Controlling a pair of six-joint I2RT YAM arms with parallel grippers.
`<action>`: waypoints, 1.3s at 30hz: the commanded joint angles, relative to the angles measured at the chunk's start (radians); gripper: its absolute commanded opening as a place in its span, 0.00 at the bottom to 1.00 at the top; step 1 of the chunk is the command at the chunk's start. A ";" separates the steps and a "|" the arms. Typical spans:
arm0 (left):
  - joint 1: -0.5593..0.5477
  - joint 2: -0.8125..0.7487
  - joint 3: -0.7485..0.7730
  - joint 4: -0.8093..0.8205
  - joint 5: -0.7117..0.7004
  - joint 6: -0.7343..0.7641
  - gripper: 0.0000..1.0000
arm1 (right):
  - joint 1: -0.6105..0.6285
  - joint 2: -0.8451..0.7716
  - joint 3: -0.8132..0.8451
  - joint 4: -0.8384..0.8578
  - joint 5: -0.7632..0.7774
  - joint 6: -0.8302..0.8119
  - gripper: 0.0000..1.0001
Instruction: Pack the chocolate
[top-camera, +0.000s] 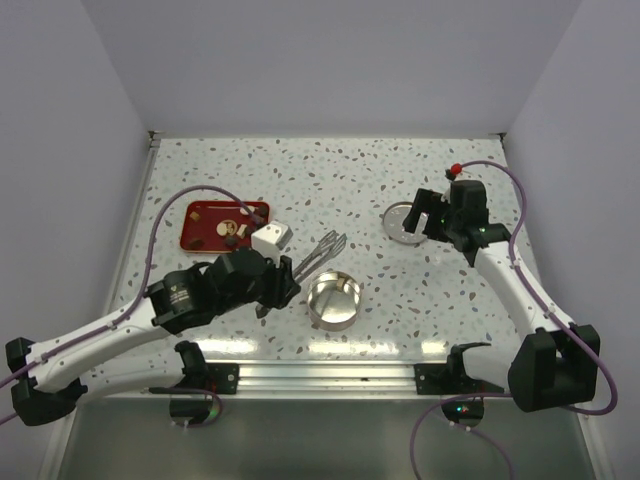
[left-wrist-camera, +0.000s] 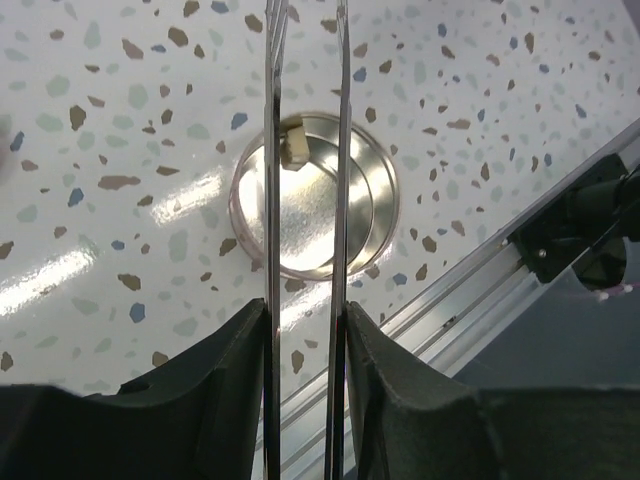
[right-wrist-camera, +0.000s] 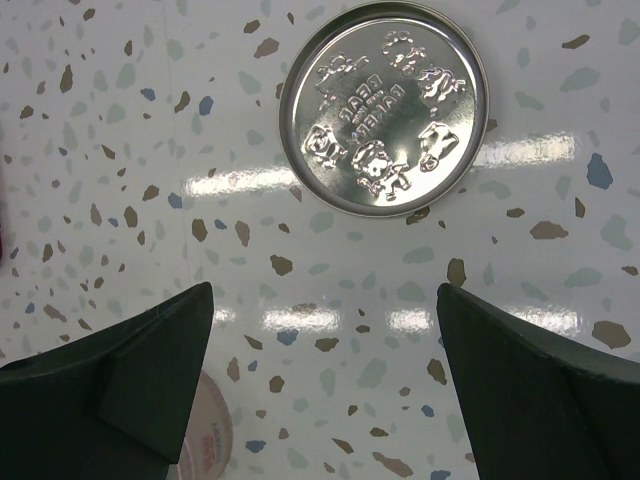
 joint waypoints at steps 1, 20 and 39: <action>-0.006 0.002 0.067 0.014 -0.074 -0.015 0.40 | -0.002 -0.011 -0.005 0.014 0.004 0.000 0.96; 0.771 0.079 -0.039 0.072 -0.121 0.087 0.40 | 0.001 -0.003 -0.008 0.025 -0.035 0.013 0.96; 0.828 0.245 0.017 0.030 -0.002 0.158 0.43 | -0.001 -0.013 -0.018 0.031 -0.036 0.013 0.96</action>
